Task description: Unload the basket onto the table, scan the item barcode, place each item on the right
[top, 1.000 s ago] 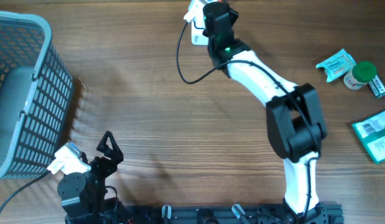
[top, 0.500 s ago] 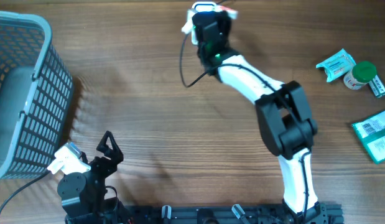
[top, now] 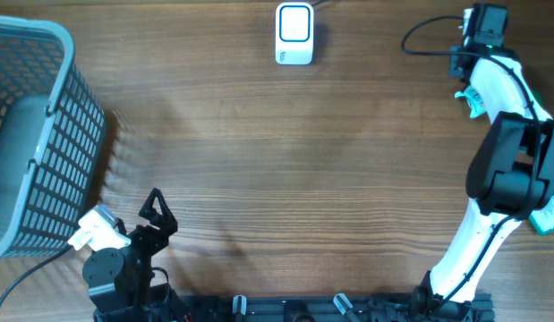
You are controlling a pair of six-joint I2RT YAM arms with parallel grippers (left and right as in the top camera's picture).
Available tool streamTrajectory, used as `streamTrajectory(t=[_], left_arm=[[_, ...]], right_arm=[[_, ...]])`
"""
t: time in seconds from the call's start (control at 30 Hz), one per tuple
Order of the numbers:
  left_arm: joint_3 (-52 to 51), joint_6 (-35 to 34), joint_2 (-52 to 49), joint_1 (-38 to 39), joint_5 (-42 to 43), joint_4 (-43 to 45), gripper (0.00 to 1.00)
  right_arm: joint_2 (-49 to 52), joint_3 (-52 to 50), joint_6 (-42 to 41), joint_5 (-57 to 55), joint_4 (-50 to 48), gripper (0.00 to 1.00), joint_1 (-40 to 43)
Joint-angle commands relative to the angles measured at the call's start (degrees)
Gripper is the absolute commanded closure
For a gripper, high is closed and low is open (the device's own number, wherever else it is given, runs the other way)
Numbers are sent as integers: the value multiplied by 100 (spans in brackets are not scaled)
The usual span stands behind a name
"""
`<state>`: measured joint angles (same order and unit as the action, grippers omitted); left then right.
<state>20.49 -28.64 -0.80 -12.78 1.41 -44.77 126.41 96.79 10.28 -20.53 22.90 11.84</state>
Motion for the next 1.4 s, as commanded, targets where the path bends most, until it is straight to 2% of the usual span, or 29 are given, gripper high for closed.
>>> streamTrajectory(t=[0.0,0.07,0.17,0.23,0.27,0.33,0.5,0.63,0.77,0.83,0.9,1.03,1.07,1.2,1.3,1.37], left_arm=[[-2,-33,33,-9,-39,13,0],[-2,-33,33,-9,-39,13,0],[-2,-33,33,-9,-39,13,0],[-2,-33,31,-9,-39,13,0],[-2,-33,31,-9,-39,13,0],[-2,-33,33,-9,-39,13,0],[-2,-33,31,-9,-39,13,0],[-2,-33,33,-9,-39,13,0],[-2,-33,31,-9,-39,13,0],[-2,-33,33,-9,-39,13,0],[-2,-33,33,-9,-39,13,0],[-2,-33,31,-9,-39,13,0],[-2,-33,33,-9,-39,13,0],[-2,-33,33,-9,-39,13,0],[-2,-33,33,-9,-39,13,0],[-2,-33,33,-9,-39,13,0]], right_arm=[[-426,9,-787,579,142,0,50],[-1045,9,-1119,1331,354,0,22],[-2347,9,-2173,3335,706,0,-2],[-3176,9,-2994,4177,1038,0,-4],[-3539,9,-3038,4347,1189,0,-24],[-4216,9,-2997,4352,1541,0,-160],[-5611,7,-3191,3901,3294,0,-1040],[-5882,7,-3167,3351,4854,0,-1102],[-5875,7,-3298,3193,5066,1,-1102],[-5875,2,-3285,3169,4664,7,-1108],[-6085,-118,-3272,3169,3781,13,-1132],[-6942,-883,-2990,3108,2747,15,-1309],[-7346,-1309,-2970,3012,2472,19,-1357],[-9171,-3427,-2922,2649,1078,21,-1425],[-10671,-5287,-2621,2653,-485,21,-1425],[-11626,-6524,-2522,2651,-1346,10,-1423]])
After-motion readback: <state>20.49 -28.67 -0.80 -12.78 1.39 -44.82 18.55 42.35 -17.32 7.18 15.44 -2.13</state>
